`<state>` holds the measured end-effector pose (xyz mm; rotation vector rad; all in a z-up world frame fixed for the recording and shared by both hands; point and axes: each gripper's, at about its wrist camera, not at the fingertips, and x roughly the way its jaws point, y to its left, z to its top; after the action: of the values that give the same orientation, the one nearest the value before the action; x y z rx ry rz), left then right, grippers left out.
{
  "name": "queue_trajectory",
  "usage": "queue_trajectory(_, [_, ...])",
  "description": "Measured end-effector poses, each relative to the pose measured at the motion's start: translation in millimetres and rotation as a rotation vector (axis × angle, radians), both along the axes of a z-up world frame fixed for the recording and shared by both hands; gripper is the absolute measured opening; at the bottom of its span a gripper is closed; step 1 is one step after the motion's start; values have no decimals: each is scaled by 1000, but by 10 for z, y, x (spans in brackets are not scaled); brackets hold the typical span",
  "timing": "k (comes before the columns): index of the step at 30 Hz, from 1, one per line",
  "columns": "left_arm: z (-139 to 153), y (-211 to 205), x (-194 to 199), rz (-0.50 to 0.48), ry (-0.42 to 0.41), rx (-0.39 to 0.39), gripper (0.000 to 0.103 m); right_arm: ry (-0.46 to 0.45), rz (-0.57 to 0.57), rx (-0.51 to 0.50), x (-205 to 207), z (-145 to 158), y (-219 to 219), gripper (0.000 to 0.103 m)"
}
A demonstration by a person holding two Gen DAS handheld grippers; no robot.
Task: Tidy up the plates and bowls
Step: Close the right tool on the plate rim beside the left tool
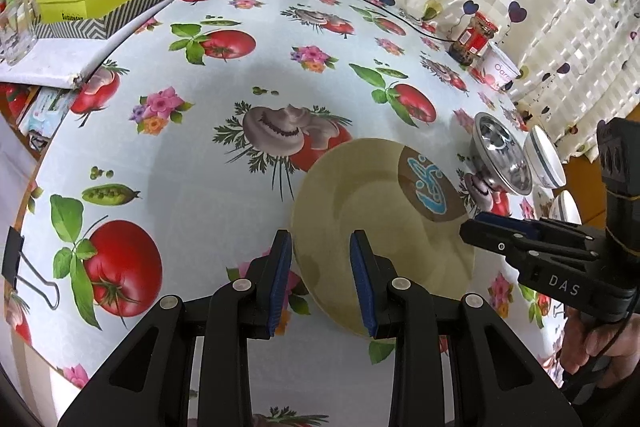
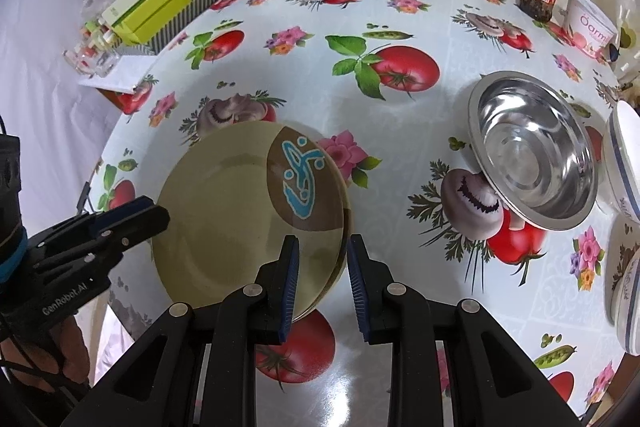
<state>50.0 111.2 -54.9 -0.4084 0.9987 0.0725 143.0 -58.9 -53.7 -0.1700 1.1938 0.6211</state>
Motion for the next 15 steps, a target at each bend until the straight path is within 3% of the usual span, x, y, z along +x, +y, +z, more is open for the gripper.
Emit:
queue_trajectory(4, [-19,0,12,1,11,-5,31,3,-2,3,-1,-29,-9,24])
queue_trajectory(7, [-45,-10,12,-1,15,-2,31,0,3,5,-8,-37,-5,16])
queue_trajectory(15, [-51,-45,2,-2,19,19,31,-9,2,4,-14,-45,-16,13])
